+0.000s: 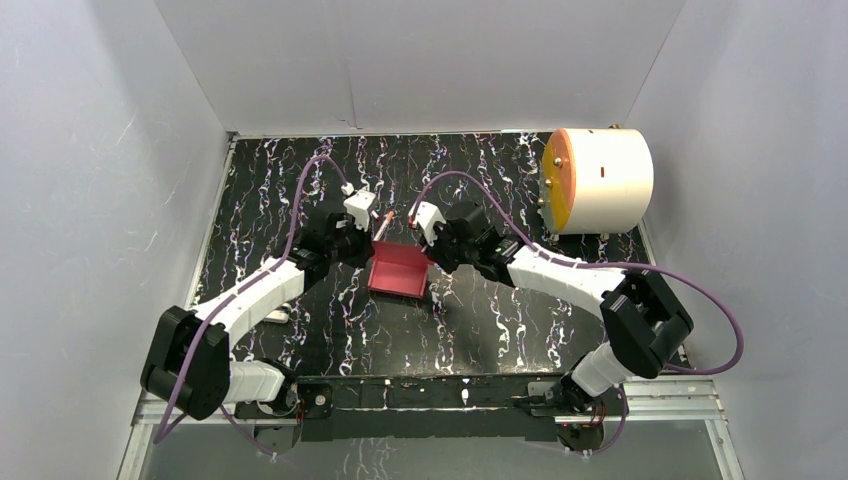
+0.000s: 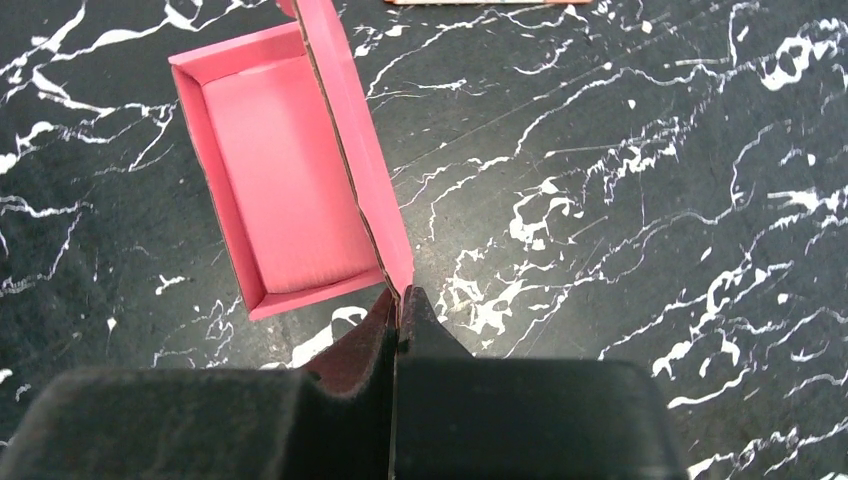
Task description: Fold the paper box
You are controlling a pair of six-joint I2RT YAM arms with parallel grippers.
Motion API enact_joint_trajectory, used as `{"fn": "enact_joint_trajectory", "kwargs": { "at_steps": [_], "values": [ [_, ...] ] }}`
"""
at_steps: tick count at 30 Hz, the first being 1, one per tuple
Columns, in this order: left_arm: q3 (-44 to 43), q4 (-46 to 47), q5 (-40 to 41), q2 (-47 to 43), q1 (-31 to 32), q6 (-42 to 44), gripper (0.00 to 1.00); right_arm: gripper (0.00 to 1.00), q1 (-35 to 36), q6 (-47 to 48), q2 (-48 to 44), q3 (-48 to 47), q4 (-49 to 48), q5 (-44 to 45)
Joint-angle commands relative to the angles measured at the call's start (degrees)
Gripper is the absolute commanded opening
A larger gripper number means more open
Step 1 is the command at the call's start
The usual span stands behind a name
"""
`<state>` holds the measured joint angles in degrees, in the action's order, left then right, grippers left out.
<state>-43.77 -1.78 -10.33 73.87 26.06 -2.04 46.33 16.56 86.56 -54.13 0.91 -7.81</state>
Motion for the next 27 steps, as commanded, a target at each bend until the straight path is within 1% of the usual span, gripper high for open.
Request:
{"fn": "enact_joint_trajectory", "kwargs": {
  "at_steps": [1, 6, 9, 17, 21, 26, 27],
  "values": [
    [0.06, 7.14, -0.57, 0.58, 2.73, -8.99, 0.02, 0.0, 2.3, -8.52, -0.53, -2.28, -5.63, 6.67],
    [1.48, 9.96, -0.24, 0.15, 3.2, -12.55, 0.01, 0.02, 2.51, -15.63, 0.59, -3.44, -5.93, 15.54],
    [2.96, 11.6, 0.05, -1.14, 3.41, -14.58, 0.01, 0.02, 2.54, -19.26, 0.9, -3.05, -7.94, 18.85],
    [5.55, 14.63, 2.06, -2.4, 4.21, -18.21, 0.01, 0.02, 2.54, -26.82, 4.95, -5.4, -8.12, 21.65],
    [6.36, 16.22, 5.16, -2.13, 5.27, -20.6, 0.01, 0.02, 2.54, -31.04, 5.69, -5.21, -9.04, 23.28],
    [7.12, 18.22, 9.4, -1.44, 7.05, -23.18, 0.01, 0.02, 2.66, -33.33, 5.06, -2.84, -11.1, 24.37],
    [7.49, 18.74, 11.71, -1.44, 7.45, -23.55, 0.01, 0.02, 2.78, -33.42, 4.88, -2.13, -11.63, 24.6]
  ]
}}
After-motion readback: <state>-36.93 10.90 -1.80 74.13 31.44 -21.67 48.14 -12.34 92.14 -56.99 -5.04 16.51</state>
